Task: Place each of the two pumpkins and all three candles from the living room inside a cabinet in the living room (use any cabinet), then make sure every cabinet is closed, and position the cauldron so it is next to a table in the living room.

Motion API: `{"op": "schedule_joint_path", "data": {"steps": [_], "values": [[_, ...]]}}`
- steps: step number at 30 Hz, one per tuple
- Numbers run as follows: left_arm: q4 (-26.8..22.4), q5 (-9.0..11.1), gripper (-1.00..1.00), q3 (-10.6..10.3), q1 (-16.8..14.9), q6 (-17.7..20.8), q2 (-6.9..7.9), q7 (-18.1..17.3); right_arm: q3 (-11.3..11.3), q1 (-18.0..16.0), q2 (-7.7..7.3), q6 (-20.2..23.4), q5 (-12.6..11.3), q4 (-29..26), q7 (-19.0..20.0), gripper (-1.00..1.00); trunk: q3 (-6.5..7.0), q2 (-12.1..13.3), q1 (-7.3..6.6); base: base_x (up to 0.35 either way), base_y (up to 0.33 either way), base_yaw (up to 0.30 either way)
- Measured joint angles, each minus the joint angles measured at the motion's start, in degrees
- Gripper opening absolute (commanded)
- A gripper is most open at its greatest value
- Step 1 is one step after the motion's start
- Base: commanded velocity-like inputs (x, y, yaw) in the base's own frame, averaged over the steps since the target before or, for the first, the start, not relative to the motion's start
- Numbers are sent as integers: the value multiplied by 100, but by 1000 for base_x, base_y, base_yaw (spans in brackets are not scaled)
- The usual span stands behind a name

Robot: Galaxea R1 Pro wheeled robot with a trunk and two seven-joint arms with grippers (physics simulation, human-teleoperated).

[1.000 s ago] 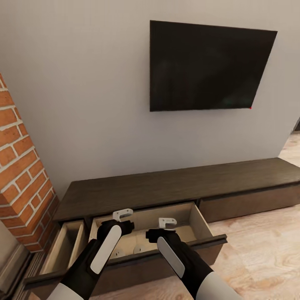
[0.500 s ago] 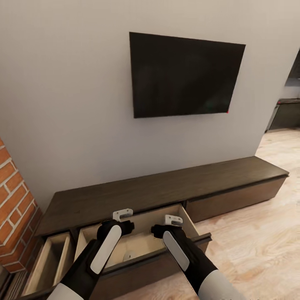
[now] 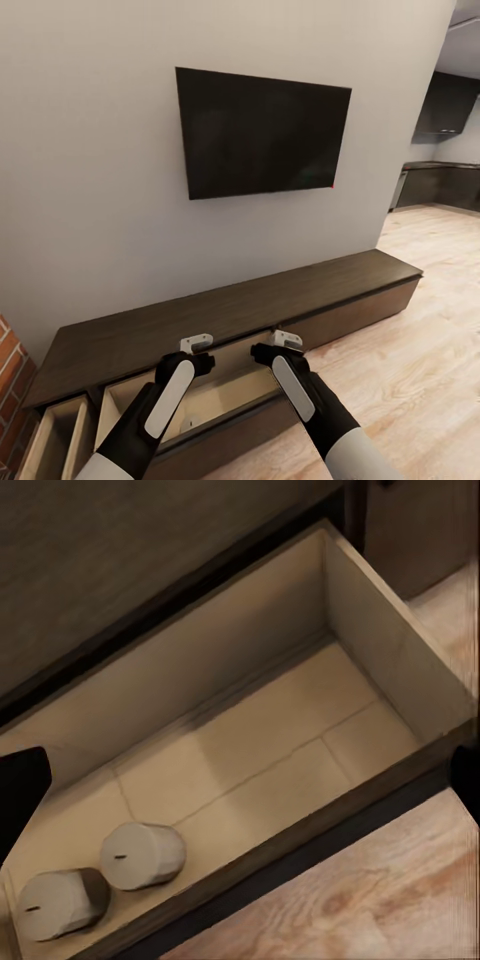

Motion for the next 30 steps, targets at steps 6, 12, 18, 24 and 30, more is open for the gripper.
{"op": "schedule_joint_path", "data": {"steps": [6,12,18,24,30], "values": [[0,0,100,0,0,4,0,0,-38,0,-54,-14,-13,11,-3,100,146,241,-132,0,0,-222],[0,0,100,-4,0,5,0,0,-551,0,-122,-11,-34,58,-2,100,293,481,-264,0,0,-222],[0,-8,100,-11,0,5,-1,0,-1330,-1,-223,10,-50,103,3,100,439,722,-395,0,0,-222],[0,-9,100,-26,0,5,-3,3,-1609,-1,-250,29,-54,128,0,100,585,963,-527,0,0,-195],[0,-9,100,-19,0,5,-1,2,-1657,-1,-252,43,-59,122,0,100,704,1204,-659,0,0,-109]]}}
